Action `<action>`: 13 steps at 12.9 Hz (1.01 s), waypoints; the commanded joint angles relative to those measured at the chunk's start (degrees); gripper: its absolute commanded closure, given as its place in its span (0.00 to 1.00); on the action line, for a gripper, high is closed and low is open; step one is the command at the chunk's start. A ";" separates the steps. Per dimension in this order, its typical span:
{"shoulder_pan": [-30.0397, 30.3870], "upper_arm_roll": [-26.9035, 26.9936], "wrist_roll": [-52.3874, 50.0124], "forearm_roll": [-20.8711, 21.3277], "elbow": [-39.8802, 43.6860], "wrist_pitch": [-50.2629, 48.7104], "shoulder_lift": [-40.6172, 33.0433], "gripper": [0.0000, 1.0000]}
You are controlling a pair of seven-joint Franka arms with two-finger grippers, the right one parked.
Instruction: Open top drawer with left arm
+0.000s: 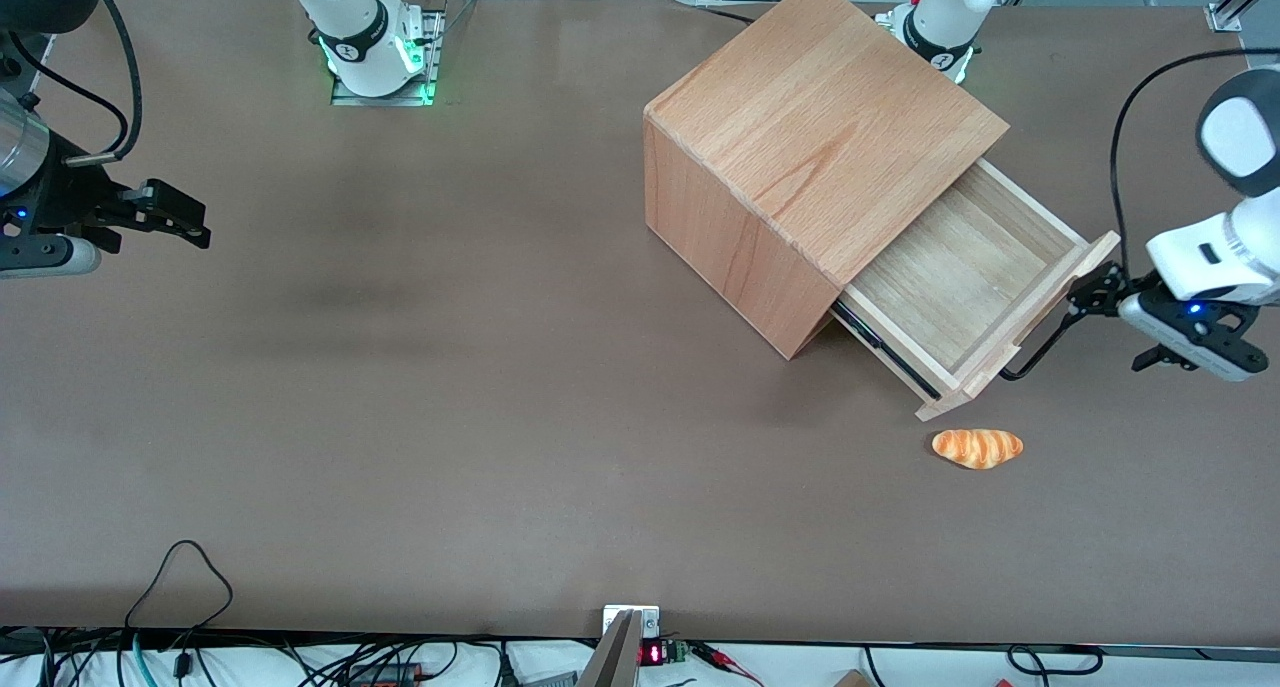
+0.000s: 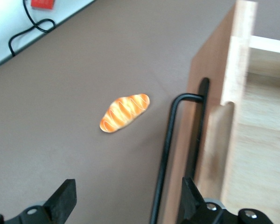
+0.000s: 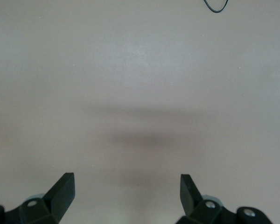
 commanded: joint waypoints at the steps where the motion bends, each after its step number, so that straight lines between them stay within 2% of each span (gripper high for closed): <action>1: -0.04 0.08 -1.31 1.34 1.57 -6.03 -1.75 0.00; 3: -0.04 -0.01 -4.12 6.06 3.07 -9.90 -3.41 0.00; 6: -0.04 0.16 -8.32 6.26 3.95 -12.37 -5.70 0.00; 10: -0.13 -0.10 -29.31 6.52 11.33 -23.86 -6.93 0.00; 13: -0.13 -0.71 -42.94 6.61 12.13 -27.83 -8.34 0.00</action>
